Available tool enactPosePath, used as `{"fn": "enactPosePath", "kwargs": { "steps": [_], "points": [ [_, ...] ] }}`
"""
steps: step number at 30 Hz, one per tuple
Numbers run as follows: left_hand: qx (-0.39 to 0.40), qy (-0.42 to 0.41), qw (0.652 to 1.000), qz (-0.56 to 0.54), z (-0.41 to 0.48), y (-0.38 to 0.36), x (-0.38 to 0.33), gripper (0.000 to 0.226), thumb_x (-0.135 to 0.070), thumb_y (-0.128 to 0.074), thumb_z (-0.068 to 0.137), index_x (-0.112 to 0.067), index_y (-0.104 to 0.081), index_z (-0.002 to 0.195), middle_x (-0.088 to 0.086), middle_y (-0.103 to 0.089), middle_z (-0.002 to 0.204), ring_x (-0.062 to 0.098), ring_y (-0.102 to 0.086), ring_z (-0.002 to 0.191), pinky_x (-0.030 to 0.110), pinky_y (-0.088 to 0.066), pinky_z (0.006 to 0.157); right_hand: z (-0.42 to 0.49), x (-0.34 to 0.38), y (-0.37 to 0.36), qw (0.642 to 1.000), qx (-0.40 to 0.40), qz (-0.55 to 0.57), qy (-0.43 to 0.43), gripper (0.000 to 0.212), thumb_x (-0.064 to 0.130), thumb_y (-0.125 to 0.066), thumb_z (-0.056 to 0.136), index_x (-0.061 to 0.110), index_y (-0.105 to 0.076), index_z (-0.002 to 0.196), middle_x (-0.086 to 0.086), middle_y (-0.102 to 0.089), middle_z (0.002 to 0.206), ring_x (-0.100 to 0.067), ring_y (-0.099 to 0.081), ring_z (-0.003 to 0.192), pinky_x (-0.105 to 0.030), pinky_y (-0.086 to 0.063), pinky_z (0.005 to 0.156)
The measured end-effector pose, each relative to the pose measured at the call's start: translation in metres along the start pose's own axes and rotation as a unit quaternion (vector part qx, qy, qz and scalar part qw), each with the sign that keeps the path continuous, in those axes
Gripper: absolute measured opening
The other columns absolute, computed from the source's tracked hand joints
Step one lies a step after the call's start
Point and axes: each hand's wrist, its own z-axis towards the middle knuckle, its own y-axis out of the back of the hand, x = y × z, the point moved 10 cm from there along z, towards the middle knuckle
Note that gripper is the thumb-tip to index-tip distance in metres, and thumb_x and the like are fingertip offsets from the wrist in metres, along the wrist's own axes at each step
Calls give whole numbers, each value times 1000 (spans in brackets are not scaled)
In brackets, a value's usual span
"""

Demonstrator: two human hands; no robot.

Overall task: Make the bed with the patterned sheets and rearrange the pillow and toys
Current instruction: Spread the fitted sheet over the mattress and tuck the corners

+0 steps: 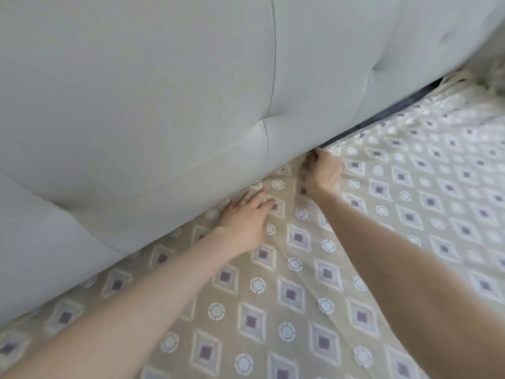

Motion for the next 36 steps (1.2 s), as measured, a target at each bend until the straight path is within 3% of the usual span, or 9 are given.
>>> {"fn": "enactPosePath", "kwargs": {
  "steps": [4,10,14,17,21,24,27,30,36],
  "points": [
    [1,14,1000,6,10,-16,2,60,-22,-35,99,-33,-7,151,-2,13,159,25,6,147,51,-5,116,-11,-9,-1,989,-68,114,-72,25,5,-39,86,14,-58,71,-8,-54,68,-23,-44,69,-33,-29,63],
    [-106,46,993,21,26,-9,3,60,-41,-28,97,-32,-4,152,3,7,160,21,3,147,43,-1,117,-17,-15,-3,973,-131,158,-102,23,6,-40,89,9,-61,82,-9,-63,77,-25,-46,70,-27,-20,59],
    [-131,82,988,9,30,-13,4,64,-39,-29,96,-30,-1,152,-5,5,160,12,4,147,46,0,118,-18,-16,-12,973,-127,144,-131,28,14,-37,96,16,-63,107,-10,-68,97,-30,-56,88,-29,-26,66],
    [-142,100,985,-9,34,-11,1,66,-36,-31,93,-24,-4,152,-8,5,160,10,5,146,52,0,116,-17,-19,-17,970,-111,135,-169,24,13,-34,96,15,-52,111,-11,-67,94,-29,-54,85,-30,-20,63],
    [-130,117,985,5,43,-4,1,72,-36,-38,87,-16,-11,151,-3,-1,160,16,1,147,54,-6,114,-16,1,-20,991,-49,116,-45,29,2,-29,87,6,-36,115,-14,-67,94,-31,-53,78,-33,-27,65],
    [-104,124,987,1,49,-1,3,75,-38,-41,85,-15,-12,150,0,-3,160,19,-3,147,51,-9,114,-24,12,-31,992,54,86,70,29,5,-32,90,5,-33,119,-12,-60,118,-32,-55,106,-37,-38,82],
    [-97,100,990,-5,47,1,7,75,-42,-40,89,-14,-9,151,0,-2,160,18,-6,146,44,-9,116,-30,13,-42,977,144,-47,152,34,19,-27,98,8,-36,128,-6,-41,146,-19,-26,141,-36,-10,118],
    [-108,87,990,29,36,-2,10,73,-46,-33,94,-9,-5,151,7,-3,160,21,-8,146,42,-9,118,-36,16,-49,945,197,-144,217,51,24,-25,100,13,-22,150,0,-17,159,-16,-5,148,-36,0,120],
    [-102,119,987,32,43,-1,9,81,-47,-40,87,-6,-10,150,11,-14,157,27,-15,144,43,-16,115,-33,29,-46,934,172,-166,265,47,23,-38,90,10,-41,135,-4,-44,141,-21,-29,137,-36,-17,116]
  ]
}}
